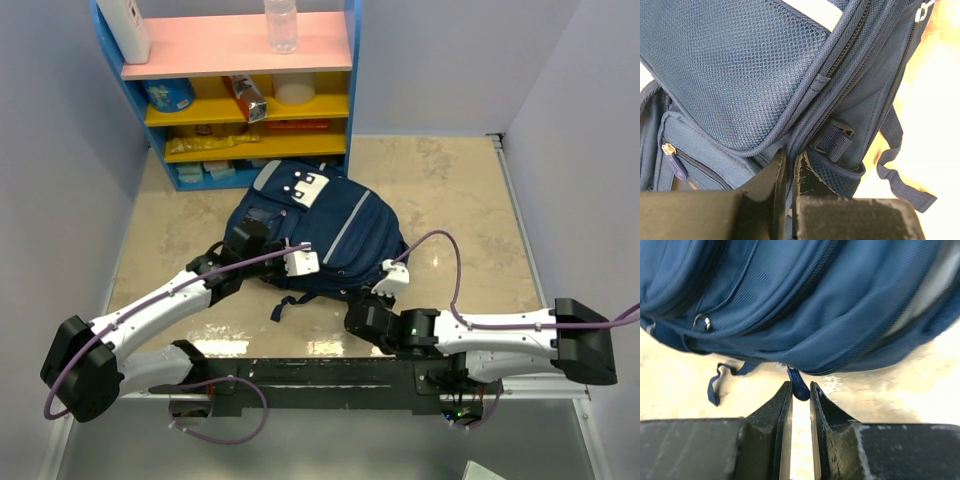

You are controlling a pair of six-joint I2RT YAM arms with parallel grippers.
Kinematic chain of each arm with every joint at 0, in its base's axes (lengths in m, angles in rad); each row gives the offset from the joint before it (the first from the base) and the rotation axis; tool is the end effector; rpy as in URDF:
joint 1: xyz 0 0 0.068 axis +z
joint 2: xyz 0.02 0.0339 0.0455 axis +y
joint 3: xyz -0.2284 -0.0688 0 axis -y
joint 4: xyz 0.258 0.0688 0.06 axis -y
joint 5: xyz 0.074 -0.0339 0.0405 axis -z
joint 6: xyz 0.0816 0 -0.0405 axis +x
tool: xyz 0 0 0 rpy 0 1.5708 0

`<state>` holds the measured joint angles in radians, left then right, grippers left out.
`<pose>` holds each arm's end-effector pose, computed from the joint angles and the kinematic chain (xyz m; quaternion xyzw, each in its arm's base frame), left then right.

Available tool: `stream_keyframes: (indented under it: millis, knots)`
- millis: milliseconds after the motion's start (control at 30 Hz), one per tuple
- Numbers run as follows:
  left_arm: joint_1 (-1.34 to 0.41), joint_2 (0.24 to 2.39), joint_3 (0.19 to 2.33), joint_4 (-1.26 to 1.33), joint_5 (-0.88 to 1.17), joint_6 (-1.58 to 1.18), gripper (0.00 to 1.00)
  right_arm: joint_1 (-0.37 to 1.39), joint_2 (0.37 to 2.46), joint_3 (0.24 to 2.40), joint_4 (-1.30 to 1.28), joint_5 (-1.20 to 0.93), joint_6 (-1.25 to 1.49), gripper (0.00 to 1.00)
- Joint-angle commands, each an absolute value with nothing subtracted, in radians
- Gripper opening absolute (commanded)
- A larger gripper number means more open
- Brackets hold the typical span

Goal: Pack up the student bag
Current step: Zip the student bag at the center of the board.

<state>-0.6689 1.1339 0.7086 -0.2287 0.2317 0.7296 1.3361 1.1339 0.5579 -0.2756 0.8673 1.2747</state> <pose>0.2276 -0.2038 0.1753 0.6125 0.6488 -0.0903 0.4425 0.1200 0.2344 0.1349 0.1217 0.8535 0.2050 0.4633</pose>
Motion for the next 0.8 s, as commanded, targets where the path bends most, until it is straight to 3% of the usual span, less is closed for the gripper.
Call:
stream_keyframes:
  millis: [0,367,500,567,633,767]
  knots:
    - [-0.667,1.097,0.696,-0.245,0.236,0.745,0.0,1.335,1.048,0.584,-0.511,0.988,1.365,0.0]
    - [-0.666,1.077,0.667,-0.27,0.226,0.772,0.0,1.336,0.916,0.589,-0.724,1.031,1.519,0.0]
    - [-0.666,1.078,0.67,-0.268,0.232,0.769,0.0,1.336,0.945,0.591,-0.481,0.987,1.196,0.0]
    - [-0.666,1.088,0.684,-0.271,0.239,0.759,0.0,1.354,0.972,0.589,-0.354,0.973,1.041,0.16]
    - [-0.666,1.092,0.699,-0.275,0.253,0.749,0.0,1.406,1.011,0.571,-0.263,0.982,0.95,0.4]
    - [-0.666,1.107,0.742,-0.284,0.268,0.723,0.0,1.453,1.135,0.566,-0.126,1.026,0.853,0.58]
